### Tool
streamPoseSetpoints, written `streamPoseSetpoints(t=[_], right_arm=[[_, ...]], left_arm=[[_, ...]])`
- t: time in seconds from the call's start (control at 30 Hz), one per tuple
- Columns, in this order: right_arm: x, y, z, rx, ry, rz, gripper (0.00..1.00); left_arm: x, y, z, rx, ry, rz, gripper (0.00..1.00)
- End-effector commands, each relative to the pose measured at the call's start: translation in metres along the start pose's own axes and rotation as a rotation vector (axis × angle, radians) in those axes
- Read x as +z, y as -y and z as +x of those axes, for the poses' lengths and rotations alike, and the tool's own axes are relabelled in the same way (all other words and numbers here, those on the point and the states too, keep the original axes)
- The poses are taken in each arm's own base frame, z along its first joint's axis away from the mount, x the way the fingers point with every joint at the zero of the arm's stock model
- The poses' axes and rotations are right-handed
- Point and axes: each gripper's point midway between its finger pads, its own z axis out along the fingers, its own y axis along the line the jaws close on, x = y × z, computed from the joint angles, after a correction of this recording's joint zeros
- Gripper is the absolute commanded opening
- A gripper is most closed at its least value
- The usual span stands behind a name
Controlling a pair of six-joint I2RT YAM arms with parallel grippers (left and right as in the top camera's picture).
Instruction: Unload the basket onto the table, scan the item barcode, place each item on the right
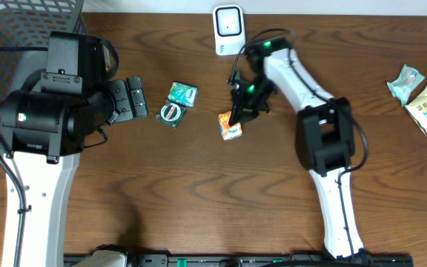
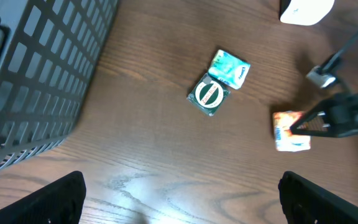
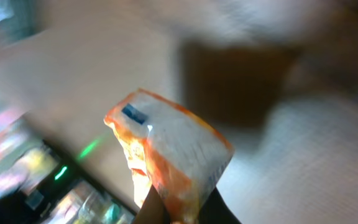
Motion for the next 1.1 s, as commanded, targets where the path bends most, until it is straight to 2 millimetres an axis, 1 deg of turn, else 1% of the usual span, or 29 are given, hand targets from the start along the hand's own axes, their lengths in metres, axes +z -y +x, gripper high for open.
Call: streamPoseSetpoints(t=[0.0,0.03,0.13,0.2,0.27,0.43,0.5,0.63,0.77,0.83,0.97,1.07], right_arm=[[-0.043,-0.042,-0.005,-0.275,0.122,-0.397,0.01],[-0.053,-0.043,-0.003,-0.307,0.149,-0.453,0.01],[-0.076,-0.04,0.006,-0.364,0.201,-0.538,0.01],[-0.082,-0.034,0.005,-0.355,0.221,-0.544,0.01],[-0.089,-0.032,0.003,-0.318,0.235,-0.568,0.01],[-0.107,-0.045,-0.004,-0.299,0.308,-0.687,0.01],[-0.11,-0.048,-0.005,-0.297,0.32,-0.713,0.01],[-0.115,-0.059,-0.004,-0.298,0.327,-0.741,0.01],[-0.127,-0.072,0.003,-0.324,0.341,-0.733,0.01],[-0.138,-0.081,0.009,-0.359,0.36,-0.724,0.01],[-0.163,-0.105,0.027,-0.461,0.409,-0.691,0.01],[-0.171,-0.117,0.042,-0.53,0.42,-0.626,0.01]], left_arm=[[0.001,-0.001,0.002,-0.007,-0.008,0.002,0.98],[0.001,-0.001,0.002,-0.007,-0.008,0.002,0.98],[0.001,-0.001,0.002,-0.007,-0.008,0.002,0.98],[0.001,-0.001,0.002,-0.007,-0.008,0.002,0.98],[0.001,-0.001,0.002,-0.007,-0.008,0.002,0.98],[0.001,-0.001,0.002,-0.007,-0.008,0.002,0.98],[0.001,-0.001,0.002,-0.007,-0.008,0.002,0.98],[0.001,-0.001,0.002,-0.007,-0.008,0.002,0.98],[0.001,-0.001,0.002,-0.007,-0.008,0.002,0.98],[0.001,-0.001,0.002,-0.007,-0.008,0.002,0.98],[0.001,-0.001,0.002,-0.007,-0.008,0.002,0.98],[0.001,-0.001,0.002,-0.007,-0.008,0.002,0.98]])
